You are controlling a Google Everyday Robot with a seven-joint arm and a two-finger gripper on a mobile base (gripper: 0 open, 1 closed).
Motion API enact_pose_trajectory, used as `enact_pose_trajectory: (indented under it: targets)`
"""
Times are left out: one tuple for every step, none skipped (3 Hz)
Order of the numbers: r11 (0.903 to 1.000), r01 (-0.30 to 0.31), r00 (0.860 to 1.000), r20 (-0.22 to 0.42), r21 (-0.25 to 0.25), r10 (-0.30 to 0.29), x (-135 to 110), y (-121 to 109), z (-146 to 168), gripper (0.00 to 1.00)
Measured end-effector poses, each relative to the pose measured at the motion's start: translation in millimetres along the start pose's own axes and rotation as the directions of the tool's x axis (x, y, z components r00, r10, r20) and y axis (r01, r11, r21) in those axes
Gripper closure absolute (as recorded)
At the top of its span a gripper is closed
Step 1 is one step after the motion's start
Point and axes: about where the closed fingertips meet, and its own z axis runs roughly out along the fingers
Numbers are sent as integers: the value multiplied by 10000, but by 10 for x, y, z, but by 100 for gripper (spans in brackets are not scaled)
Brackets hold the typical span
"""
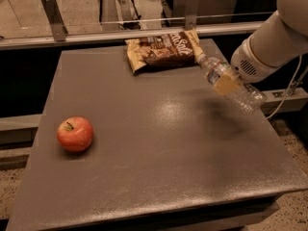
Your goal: Move water bottle near brown chip bag
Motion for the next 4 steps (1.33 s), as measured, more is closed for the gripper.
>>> enact_pose_trajectory:
  targets:
    - [9987,500,9976,479,-141,-493,-224,-57,137,100]
    - [9897,1270,9886,894,-656,-1209,-404,-66,328,100]
    - [9623,2461,9643,1297,-1161,-2310,-512,-53,490,100]
    - [9216,3533,9311,1563,-1608,-3297,-580,-23,604,100]
